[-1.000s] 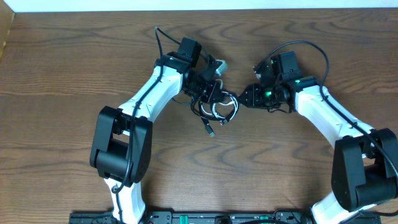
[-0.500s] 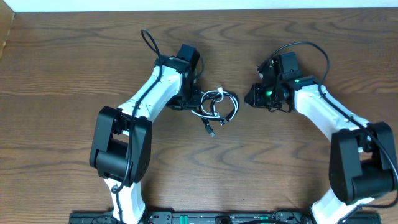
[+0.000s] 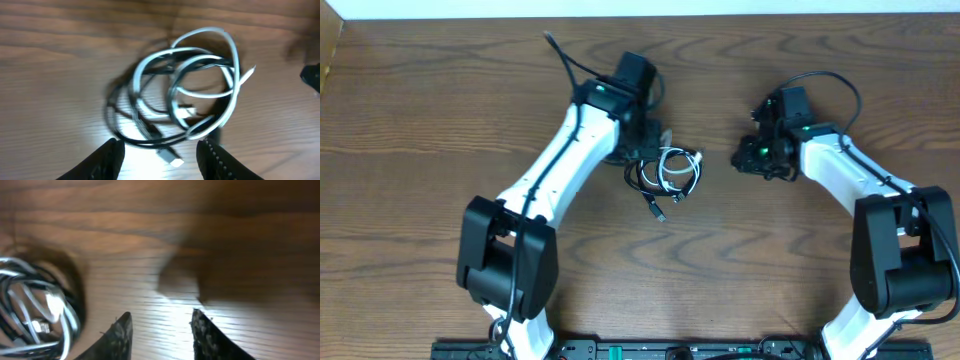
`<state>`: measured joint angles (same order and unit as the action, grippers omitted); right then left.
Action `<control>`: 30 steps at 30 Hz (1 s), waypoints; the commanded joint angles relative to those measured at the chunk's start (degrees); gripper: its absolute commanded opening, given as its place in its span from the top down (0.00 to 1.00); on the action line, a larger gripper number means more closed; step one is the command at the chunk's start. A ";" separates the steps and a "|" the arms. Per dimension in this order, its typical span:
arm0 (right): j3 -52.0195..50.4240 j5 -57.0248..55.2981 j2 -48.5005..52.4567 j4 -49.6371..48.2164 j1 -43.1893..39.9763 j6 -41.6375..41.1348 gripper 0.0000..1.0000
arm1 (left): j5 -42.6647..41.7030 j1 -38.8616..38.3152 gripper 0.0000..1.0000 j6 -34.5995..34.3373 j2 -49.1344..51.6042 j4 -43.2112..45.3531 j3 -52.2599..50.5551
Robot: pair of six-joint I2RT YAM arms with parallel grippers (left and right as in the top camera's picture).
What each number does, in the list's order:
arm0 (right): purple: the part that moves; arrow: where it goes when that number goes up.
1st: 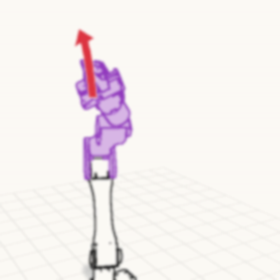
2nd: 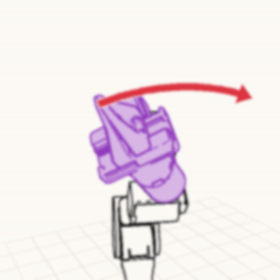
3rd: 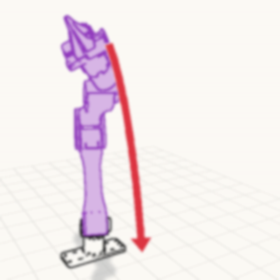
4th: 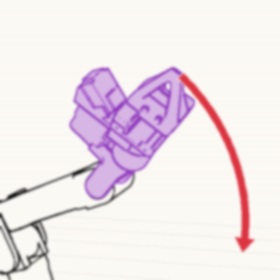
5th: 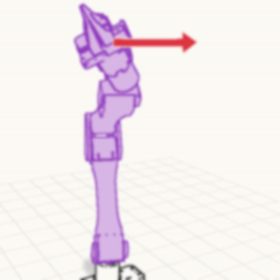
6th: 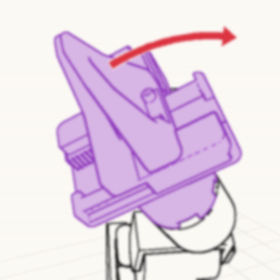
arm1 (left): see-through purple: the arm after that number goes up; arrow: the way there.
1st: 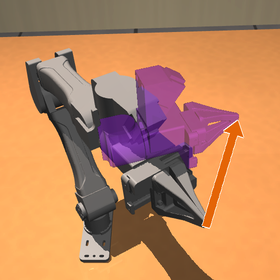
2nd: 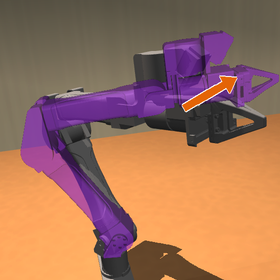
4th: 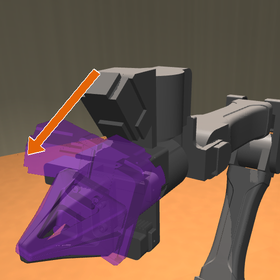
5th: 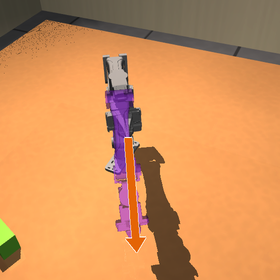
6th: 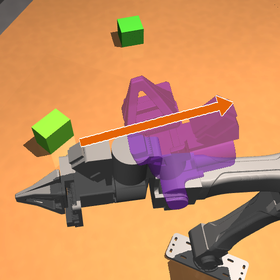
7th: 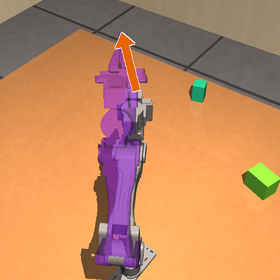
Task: Untangle cables
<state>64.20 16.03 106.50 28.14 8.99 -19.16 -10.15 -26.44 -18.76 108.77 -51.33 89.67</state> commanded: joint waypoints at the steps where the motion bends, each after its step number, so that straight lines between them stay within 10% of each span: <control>1: -0.15 -1.11 0.52 0.85 -2.60 -0.13 0.63 | 3.67 -3.39 0.49 -6.29 -0.07 1.16 0.57; 15: -0.26 -1.14 0.55 2.99 -6.16 -0.11 0.52 | 22.49 -17.03 0.62 -11.10 4.44 7.63 0.39; 30: -0.42 -1.05 0.55 3.06 -5.88 -0.11 0.50 | 28.96 -12.37 0.73 -10.01 7.10 7.26 -2.89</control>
<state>64.20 15.29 106.50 31.09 3.03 -19.09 15.00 -39.70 -29.30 115.18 -43.55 87.74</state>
